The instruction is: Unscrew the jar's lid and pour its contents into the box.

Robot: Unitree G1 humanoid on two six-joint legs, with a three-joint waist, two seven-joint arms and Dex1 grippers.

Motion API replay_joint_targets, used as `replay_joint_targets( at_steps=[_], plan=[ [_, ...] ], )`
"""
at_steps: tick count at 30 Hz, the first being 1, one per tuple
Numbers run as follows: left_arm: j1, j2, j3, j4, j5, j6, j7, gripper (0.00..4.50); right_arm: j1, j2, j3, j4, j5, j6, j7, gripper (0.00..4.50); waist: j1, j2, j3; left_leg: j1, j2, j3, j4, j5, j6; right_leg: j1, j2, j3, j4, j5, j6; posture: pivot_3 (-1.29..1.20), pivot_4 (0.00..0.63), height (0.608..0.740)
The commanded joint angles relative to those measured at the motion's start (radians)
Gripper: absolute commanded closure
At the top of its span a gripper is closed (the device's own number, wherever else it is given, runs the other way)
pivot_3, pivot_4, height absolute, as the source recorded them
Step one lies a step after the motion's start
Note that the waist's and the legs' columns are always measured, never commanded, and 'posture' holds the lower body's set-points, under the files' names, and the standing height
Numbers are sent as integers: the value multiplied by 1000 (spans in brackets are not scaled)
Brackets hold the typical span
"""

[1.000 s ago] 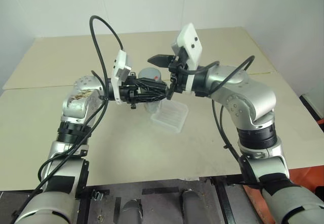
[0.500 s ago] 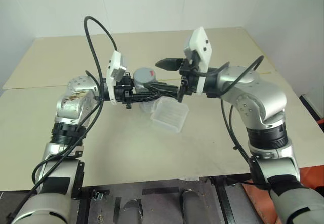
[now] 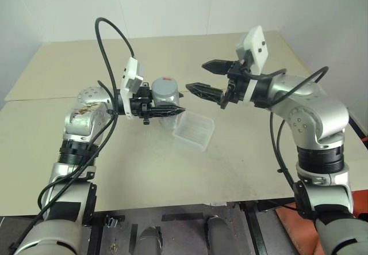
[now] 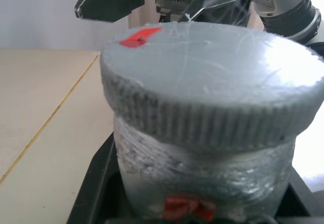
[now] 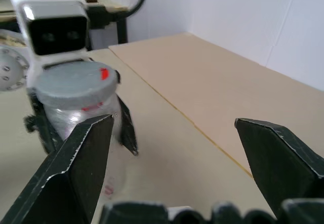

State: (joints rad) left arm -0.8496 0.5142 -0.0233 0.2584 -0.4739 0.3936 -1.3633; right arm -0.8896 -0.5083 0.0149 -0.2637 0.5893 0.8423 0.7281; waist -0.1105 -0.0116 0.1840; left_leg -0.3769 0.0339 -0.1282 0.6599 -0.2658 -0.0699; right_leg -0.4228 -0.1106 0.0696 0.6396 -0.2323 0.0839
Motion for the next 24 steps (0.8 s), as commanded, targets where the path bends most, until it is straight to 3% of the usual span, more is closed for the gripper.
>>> replay_joint_targets(
  at_steps=[1, 6, 11, 24],
  plan=[
    [-30, -11, 3, 7, 1, -18, 7, 2563, -31, 8, -31, -94, 70, 29, -5, 19, -1, 0, 0, 0, 0, 0, 0, 0, 0, 0, 0, 0, 0, 0, 0, 0, 150, 740],
    [-43, -31, -3, 22, 4, -30, 7, 2563, -48, 65, 16, -119, 77, 41, -51, 19, 0, 0, 0, 1, 0, 0, 0, 0, 0, 0, 0, 0, 0, 0, 0, 0, 150, 740],
    [-50, -38, -5, 22, 3, -36, 2, 2563, -99, 129, 117, -53, -26, 22, -115, 19, -3, 0, 0, 1, 0, 0, 0, 0, 0, 0, 0, 0, 1, 0, 0, 0, 150, 740],
    [-27, 3, 6, -9, -9, -26, -14, 2563, -112, 159, 96, 26, -54, 4, -91, 19, -2, 0, 0, 0, 0, 0, 0, 0, 0, 0, 0, 0, 0, 0, 0, 0, 150, 740]
  ],
)
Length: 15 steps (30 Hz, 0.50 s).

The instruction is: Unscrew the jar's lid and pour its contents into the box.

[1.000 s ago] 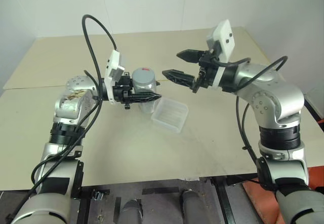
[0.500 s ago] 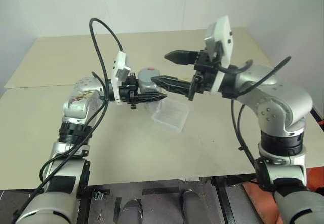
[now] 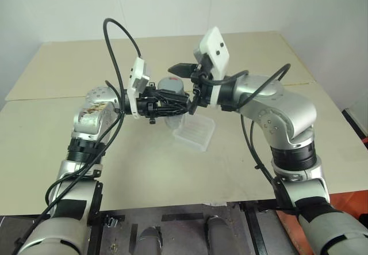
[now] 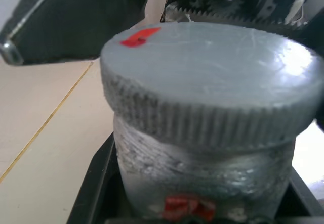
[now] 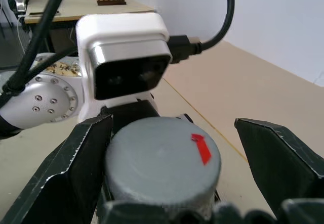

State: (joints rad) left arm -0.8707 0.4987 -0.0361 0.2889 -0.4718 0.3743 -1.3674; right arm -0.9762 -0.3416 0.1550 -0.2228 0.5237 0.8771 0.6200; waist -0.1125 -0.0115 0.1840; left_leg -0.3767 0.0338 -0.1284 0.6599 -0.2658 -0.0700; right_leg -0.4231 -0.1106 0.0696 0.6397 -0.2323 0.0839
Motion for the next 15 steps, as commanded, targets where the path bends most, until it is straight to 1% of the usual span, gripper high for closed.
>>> replay_joint_targets(
  at_steps=[1, 9, 15],
  plan=[
    [-5, 21, 19, -40, -13, -6, -11, 2563, -24, -13, -49, -11, 11, -34, 23, 19, 0, 0, 0, 0, 0, 0, 0, 0, 0, 0, 0, 0, 0, 0, 0, 0, 150, 740],
    [2, 32, 18, -46, -17, -4, -16, 2563, -16, -65, -91, 4, 18, -41, 63, 19, 1, 0, 0, 0, 0, 0, 0, 0, 0, 0, 0, 0, 0, 0, 0, 0, 150, 740],
    [-2, 34, 18, -40, -18, -5, -22, 2563, -9, -109, -99, 16, 12, -53, 74, 19, 1, 0, 0, 0, 0, 0, 0, 0, 0, 0, 0, 0, 0, 0, 0, 0, 150, 740]
  ],
)
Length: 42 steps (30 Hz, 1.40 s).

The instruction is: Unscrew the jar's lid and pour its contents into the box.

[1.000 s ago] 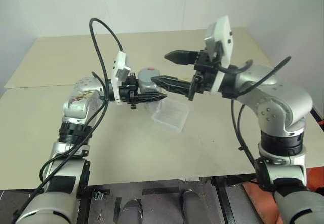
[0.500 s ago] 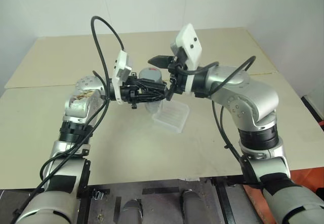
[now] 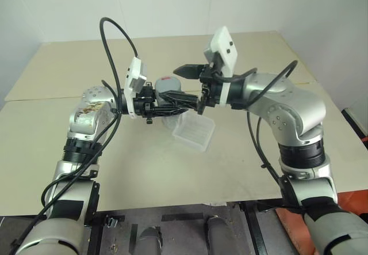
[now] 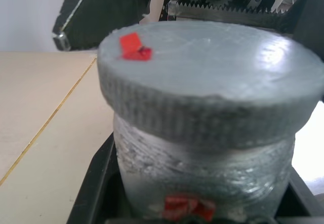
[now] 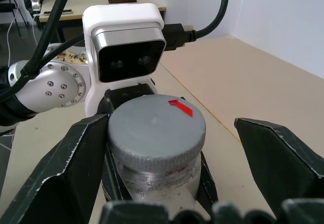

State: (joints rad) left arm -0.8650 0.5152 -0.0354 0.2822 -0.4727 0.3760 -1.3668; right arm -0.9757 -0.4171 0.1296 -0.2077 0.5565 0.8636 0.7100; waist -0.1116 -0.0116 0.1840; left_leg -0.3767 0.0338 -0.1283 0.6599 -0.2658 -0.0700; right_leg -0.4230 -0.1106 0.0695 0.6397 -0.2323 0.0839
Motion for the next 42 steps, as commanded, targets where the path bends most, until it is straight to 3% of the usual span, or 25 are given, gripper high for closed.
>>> replay_joint_targets(
  at_steps=[1, 20, 26, 32, 42],
  plan=[
    [-9, 18, 17, -32, -17, -7, -24, 2563, -7, -39, -73, 1, -21, -42, -14, 19, 0, 0, 0, 0, 0, 0, 0, 0, 0, 0, 0, 0, 0, 0, 0, 0, 150, 740],
    [-18, 23, 20, -23, -13, -5, -36, 2563, 14, -109, -103, 5, -11, -62, 10, 19, 9, 0, 0, 0, 0, 0, 0, 0, 0, 0, 0, 0, 0, 0, 0, 0, 150, 740],
    [-17, 17, 20, -13, -6, -15, -30, 2563, 21, -129, -149, -56, 72, -18, 52, 19, 14, 0, 0, -1, 0, 0, 0, 0, 0, 0, 0, 0, -1, 0, 0, 0, 150, 740],
    [-25, -7, 11, 6, 8, -32, -18, 2563, 17, -102, -140, -135, 144, 39, 31, 19, 13, 0, 0, 0, 0, 0, 0, 0, 0, 0, 0, 0, 0, 0, 0, 0, 150, 740],
    [-42, -23, 0, 21, 14, -49, -27, 2563, -28, -21, -32, -128, 92, 84, -61, 19, 14, 0, 0, -1, 0, 0, 0, 0, 0, 0, 0, 0, -1, 0, 0, 0, 150, 740]
  ],
)
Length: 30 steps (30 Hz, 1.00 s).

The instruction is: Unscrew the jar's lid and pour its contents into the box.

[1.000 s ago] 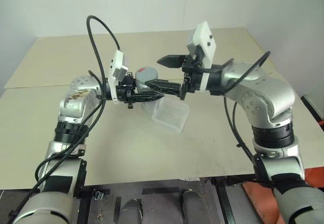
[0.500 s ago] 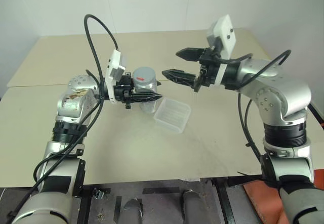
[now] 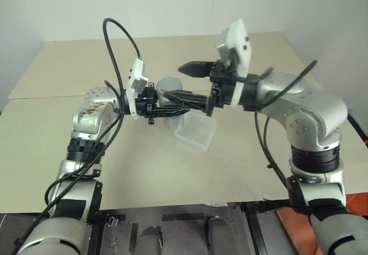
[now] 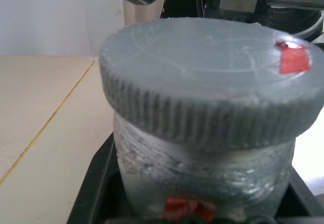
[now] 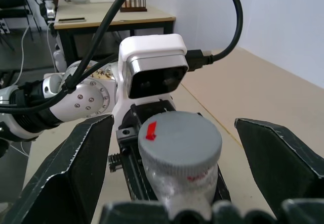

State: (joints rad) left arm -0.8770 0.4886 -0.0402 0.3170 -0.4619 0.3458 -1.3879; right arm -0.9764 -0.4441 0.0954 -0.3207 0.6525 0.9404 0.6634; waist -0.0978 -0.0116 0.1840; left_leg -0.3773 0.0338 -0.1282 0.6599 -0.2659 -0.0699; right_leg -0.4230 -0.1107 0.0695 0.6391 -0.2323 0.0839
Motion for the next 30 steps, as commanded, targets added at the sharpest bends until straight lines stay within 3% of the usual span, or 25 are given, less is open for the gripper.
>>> replay_joint_targets(
  at_steps=[1, 20, 25, 30],
  plan=[
    [-30, 3, 5, -14, 3, -19, -6, 2563, -30, 10, 8, -13, -8, 8, -16, 19, 0, 0, 0, 0, 0, 0, 0, 0, 0, 0, 0, 0, 0, 0, 0, 0, 150, 740],
    [-7, 15, 14, -50, -3, -7, -2, 2563, -57, 40, 51, 36, -54, 6, -2, 19, -1, 0, 0, 0, 0, 0, 0, 0, 0, 0, 0, 0, 0, 0, 0, 0, 150, 740],
    [-7, 18, 14, -48, -2, -6, -5, 2563, -63, 42, 38, 44, -52, 8, -7, 1584, -1, 0, 0, 0, 0, 0, 0, 0, 0, 0, 0, 0, 0, 0, 0, 0, 150, 740],
    [0, 18, 5, -47, 1, -4, -10, 2563, -81, 38, -7, 55, -23, 29, -14, 1745, 0, 0, 0, 0, 0, 0, 0, 0, 0, 0, 0, 0, 0, 0, 0, 0, 150, 740]
  ],
)
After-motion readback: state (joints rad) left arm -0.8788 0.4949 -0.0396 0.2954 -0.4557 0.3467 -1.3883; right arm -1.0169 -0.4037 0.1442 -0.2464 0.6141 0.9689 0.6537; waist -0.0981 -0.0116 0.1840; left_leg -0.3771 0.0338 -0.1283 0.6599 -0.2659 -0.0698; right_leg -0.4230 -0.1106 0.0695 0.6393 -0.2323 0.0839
